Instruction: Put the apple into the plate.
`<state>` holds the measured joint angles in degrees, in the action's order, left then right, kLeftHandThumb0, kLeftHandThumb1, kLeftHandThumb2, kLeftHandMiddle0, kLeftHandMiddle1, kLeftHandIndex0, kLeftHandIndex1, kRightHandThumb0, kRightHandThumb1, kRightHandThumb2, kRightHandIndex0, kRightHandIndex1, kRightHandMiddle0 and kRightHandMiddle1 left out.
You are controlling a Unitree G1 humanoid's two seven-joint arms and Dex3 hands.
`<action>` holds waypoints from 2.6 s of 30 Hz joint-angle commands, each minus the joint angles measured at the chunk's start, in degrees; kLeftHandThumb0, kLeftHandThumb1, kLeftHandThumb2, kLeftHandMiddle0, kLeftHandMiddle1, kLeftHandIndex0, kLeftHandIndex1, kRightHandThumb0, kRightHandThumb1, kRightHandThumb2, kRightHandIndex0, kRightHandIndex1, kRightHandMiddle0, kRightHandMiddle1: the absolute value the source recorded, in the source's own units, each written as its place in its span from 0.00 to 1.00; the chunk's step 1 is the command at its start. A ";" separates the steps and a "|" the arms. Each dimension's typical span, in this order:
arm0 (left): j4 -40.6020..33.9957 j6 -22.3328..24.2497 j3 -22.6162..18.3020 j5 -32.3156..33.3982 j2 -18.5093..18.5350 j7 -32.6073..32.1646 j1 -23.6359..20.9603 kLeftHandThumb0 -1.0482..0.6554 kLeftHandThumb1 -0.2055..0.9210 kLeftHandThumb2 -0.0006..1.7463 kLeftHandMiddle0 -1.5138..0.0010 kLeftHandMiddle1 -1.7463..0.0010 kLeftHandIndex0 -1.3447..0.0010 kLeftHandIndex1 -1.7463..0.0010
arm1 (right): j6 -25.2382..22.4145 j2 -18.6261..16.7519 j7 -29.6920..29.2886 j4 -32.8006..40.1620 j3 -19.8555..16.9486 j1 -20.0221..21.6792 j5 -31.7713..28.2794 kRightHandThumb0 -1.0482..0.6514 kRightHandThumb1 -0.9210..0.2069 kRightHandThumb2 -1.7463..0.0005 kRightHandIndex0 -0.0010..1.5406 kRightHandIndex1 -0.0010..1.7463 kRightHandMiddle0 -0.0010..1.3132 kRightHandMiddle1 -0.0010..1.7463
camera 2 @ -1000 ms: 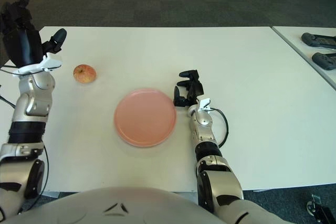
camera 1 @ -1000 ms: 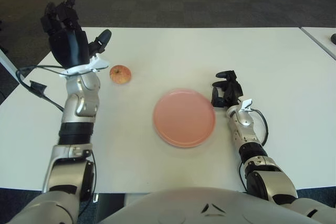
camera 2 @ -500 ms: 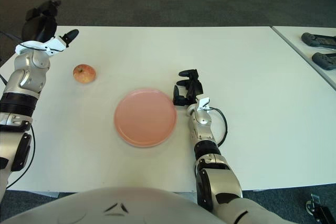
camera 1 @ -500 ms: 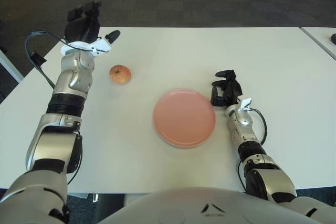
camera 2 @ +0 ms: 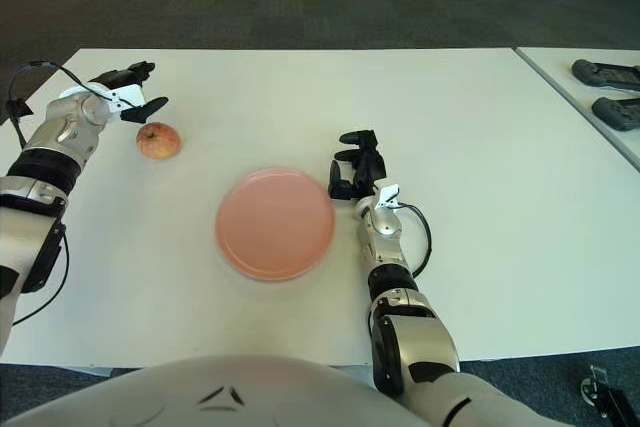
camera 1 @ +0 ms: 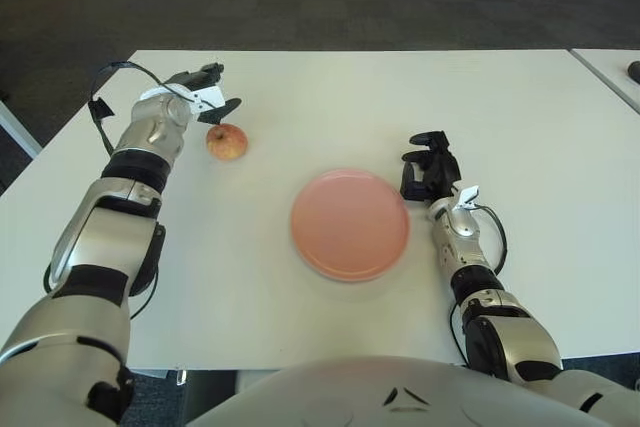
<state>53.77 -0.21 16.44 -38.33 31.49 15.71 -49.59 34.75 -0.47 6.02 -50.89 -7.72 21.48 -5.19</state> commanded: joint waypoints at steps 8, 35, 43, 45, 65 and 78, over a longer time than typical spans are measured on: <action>8.07 -0.81 6.34 -1.96 -0.37 5.44 -4.97 0.00 1.00 0.57 1.00 0.80 1.00 1.00 | -0.32 -0.09 0.14 -1.68 -0.45 -0.24 -0.44 0.93 0.68 0.13 0.48 1.00 0.72 1.00; 7.81 -2.86 16.91 -6.07 1.71 19.71 -6.67 0.00 1.00 0.62 1.00 1.00 1.00 1.00 | -0.74 0.46 0.51 -1.63 -0.28 -0.39 0.09 0.93 0.68 0.14 0.48 1.00 0.72 1.00; 8.06 -4.73 17.25 -5.72 1.66 19.90 -6.52 0.00 1.00 0.62 1.00 1.00 1.00 1.00 | -0.44 0.48 -0.16 -1.72 -0.16 -0.43 0.49 0.93 0.68 0.14 0.48 1.00 0.73 1.00; 8.22 -5.43 17.60 -5.99 1.57 19.75 -6.60 0.00 1.00 0.61 1.00 1.00 1.00 1.00 | -0.62 0.56 -0.41 -1.80 -0.18 -0.34 0.52 0.93 0.68 0.14 0.48 1.00 0.73 1.00; 8.53 -6.94 18.17 -6.46 1.21 15.91 -5.62 0.00 1.00 0.54 0.97 0.98 1.00 1.00 | -0.69 0.74 -0.06 -2.45 -0.30 -0.17 -0.15 0.93 0.68 0.14 0.48 1.00 0.73 1.00; 10.70 -5.56 18.18 -5.89 -0.93 15.27 -5.69 0.00 1.00 0.48 0.97 0.99 1.00 1.00 | -0.45 0.72 0.46 -3.30 -0.59 0.21 -0.44 0.93 0.68 0.14 0.48 1.00 0.73 1.00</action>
<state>63.21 -6.15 34.28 -44.19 31.59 31.54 -55.79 35.60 0.12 6.57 -52.53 -7.88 22.04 -5.21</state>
